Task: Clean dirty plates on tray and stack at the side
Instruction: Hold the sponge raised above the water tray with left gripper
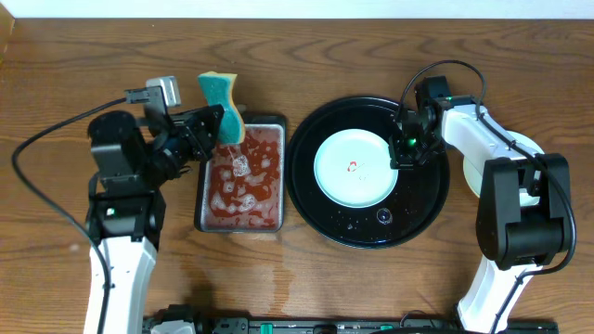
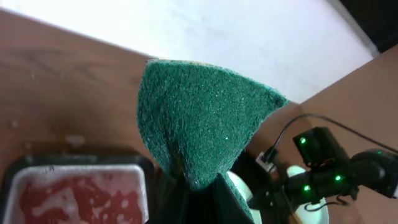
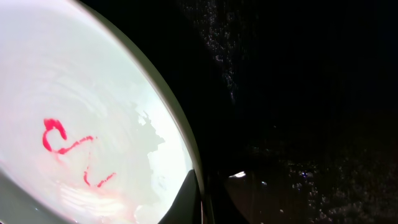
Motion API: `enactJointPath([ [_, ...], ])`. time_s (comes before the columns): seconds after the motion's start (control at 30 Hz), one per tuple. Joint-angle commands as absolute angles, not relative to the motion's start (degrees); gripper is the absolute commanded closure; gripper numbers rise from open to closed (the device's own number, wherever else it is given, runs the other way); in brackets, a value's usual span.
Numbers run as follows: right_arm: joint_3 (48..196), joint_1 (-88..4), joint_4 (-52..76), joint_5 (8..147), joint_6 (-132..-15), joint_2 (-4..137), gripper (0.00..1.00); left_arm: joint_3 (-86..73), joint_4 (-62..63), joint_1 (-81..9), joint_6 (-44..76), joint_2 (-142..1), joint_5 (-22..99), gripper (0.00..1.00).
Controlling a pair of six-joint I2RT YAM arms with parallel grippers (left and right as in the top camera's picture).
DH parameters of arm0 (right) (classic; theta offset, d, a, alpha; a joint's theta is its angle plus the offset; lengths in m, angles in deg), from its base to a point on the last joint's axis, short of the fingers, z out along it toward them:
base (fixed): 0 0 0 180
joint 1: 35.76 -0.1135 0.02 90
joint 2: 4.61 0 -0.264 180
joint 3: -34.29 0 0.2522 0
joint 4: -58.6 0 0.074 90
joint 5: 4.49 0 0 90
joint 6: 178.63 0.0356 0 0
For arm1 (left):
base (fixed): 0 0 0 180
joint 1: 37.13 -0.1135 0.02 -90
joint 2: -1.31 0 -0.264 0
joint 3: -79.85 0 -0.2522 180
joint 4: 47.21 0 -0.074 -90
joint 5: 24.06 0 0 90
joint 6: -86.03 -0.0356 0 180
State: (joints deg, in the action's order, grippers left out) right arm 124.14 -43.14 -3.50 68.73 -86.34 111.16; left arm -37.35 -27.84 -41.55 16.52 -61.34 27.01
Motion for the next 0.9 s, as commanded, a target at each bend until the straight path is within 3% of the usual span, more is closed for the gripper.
enactJointPath([
  [0.0,123.2,-43.36,-4.0,71.79,-87.43,110.85,0.99,-37.42,-27.21,-40.24,15.1,-63.95,27.99,0.93],
  [0.43,123.2,-43.38,-4.03,71.79,-87.43,110.85,0.99,-37.42,-15.73,-32.77,17.75,-80.6,53.19,0.93],
  [0.87,123.2,-43.36,-4.07,71.79,-87.43,110.85,0.99,-37.42,-15.25,-27.0,17.72,-83.53,60.67,0.92],
])
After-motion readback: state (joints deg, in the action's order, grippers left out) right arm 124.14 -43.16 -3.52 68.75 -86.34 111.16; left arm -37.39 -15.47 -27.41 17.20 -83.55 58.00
